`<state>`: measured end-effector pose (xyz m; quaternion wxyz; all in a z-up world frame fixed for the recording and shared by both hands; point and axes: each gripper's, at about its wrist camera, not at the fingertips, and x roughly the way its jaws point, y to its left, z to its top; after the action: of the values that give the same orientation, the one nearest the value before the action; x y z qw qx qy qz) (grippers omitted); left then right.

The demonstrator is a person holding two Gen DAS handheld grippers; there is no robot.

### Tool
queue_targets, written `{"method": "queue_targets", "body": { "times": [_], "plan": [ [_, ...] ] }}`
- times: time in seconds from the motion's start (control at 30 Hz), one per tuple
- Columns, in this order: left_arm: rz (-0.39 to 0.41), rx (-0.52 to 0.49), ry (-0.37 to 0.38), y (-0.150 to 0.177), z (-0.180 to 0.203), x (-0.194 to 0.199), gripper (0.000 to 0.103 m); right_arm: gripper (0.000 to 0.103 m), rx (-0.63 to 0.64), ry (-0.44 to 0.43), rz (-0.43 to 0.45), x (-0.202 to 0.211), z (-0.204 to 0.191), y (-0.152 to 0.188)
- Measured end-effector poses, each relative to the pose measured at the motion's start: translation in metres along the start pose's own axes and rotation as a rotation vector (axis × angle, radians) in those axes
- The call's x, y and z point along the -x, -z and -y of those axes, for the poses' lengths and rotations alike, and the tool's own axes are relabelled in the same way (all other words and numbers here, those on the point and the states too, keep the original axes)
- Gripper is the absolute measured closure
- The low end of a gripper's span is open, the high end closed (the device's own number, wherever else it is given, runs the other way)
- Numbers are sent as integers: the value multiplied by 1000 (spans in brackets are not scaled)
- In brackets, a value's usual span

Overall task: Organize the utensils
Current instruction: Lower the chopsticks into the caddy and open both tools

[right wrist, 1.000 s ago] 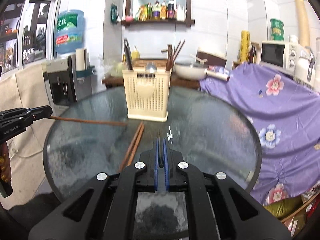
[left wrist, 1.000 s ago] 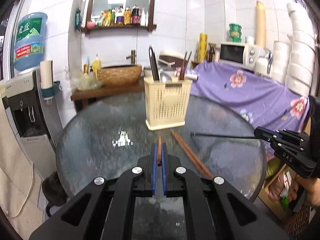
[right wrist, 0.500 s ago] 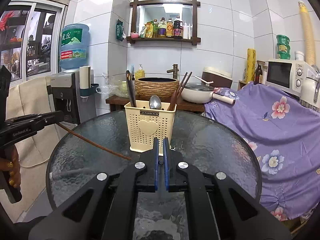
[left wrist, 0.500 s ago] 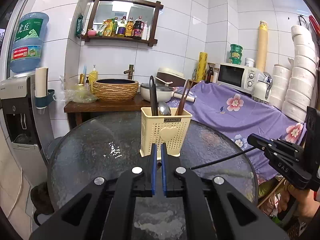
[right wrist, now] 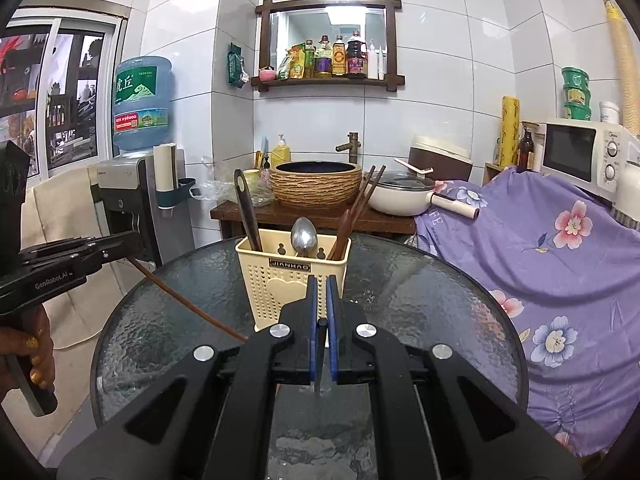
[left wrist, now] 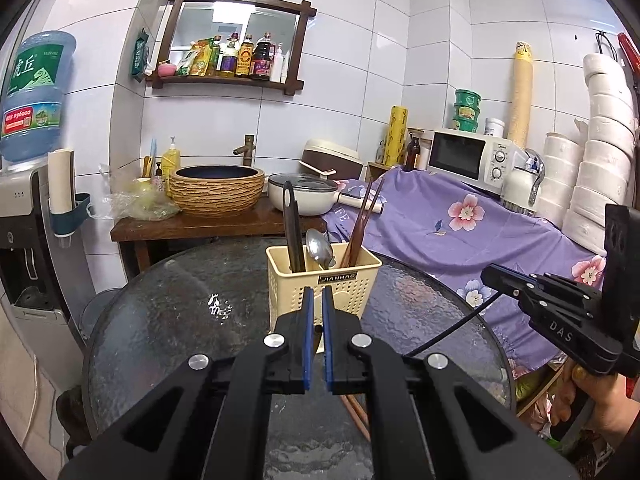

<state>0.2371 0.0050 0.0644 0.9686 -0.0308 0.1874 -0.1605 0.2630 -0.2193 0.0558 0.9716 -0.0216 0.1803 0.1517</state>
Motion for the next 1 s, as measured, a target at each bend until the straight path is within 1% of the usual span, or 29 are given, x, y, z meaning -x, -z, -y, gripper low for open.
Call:
{"method": "queue_targets", "body": {
  "times": [0.2, 0.37, 0.53, 0.67, 0.83, 1.0],
  "plan": [
    [-20, 11, 26, -23, -2, -14, 99, 98, -17, -43, -50, -20, 10, -26],
    [-75, 31, 78, -42, -5, -31, 99, 98, -61, -91, -117, -38, 21, -41],
    [-142, 11, 112, -59, -3, -49, 99, 98, -100, -130, -168, -51, 27, -53],
    [-181, 5, 144, -67, -2, -60, 99, 98, -80, -131, -179, -55, 24, -64],
    [-190, 10, 161, -80, -1, -65, 99, 98, -67, -142, -176, -56, 22, -83],
    [-177, 11, 180, -111, 0, -61, 99, 98, -93, -162, -164, -56, 27, -114]
  ]
}}
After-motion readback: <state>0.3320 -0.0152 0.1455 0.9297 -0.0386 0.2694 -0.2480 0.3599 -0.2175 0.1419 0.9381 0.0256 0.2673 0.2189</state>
